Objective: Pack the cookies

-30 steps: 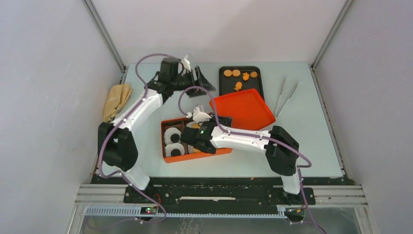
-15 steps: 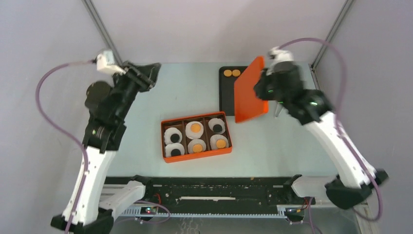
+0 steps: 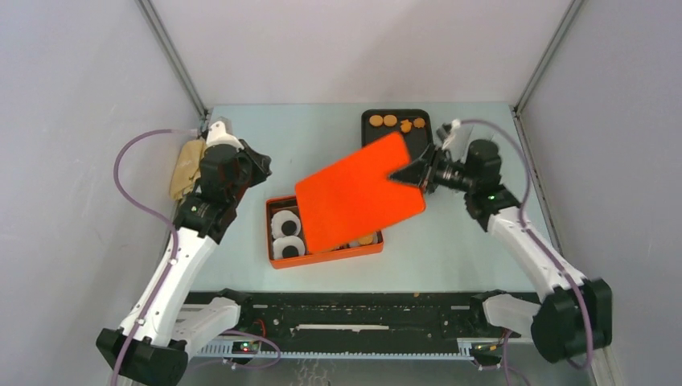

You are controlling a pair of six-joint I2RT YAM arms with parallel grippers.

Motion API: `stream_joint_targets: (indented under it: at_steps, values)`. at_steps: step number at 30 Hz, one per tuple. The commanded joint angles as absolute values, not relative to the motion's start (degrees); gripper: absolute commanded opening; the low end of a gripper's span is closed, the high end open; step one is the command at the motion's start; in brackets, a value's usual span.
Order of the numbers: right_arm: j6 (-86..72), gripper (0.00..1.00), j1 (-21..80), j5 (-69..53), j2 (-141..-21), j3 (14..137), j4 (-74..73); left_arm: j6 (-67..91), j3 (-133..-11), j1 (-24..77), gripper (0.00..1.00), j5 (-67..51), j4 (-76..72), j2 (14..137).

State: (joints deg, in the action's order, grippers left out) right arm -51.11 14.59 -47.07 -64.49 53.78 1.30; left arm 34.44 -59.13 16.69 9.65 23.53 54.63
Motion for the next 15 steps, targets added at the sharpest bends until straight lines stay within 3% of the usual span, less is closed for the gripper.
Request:
stream_joint_targets:
  at_steps: [1, 5, 8, 12, 15]
  values:
    - [-72.3, 0.0, 14.1, -59.7, -68.1, 42.6, 34.8, 33.5, -55.5, 18.0, 0.0, 15.7, 23.5, 50.3]
    - [-80.6, 0.0, 16.4, -58.5, -75.4, 37.3, 52.7, 31.6, -52.0, 19.5, 0.15, 18.3, 24.1, 48.2]
    - [-81.6, 0.0, 18.8, -54.9, -79.8, 35.7, 58.4, 31.5, -49.3, 20.6, 0.25, 17.5, 23.0, 46.8]
    - [-82.8, 0.0, 22.0, -49.3, -84.5, 32.9, 66.3, 32.4, -46.2, 21.1, 0.48, 17.7, 21.4, 45.1]
    - [-81.7, 0.0, 24.8, -46.7, -88.7, 32.6, 68.1, 32.0, -45.2, 21.2, 0.54, 19.0, 21.3, 45.2]
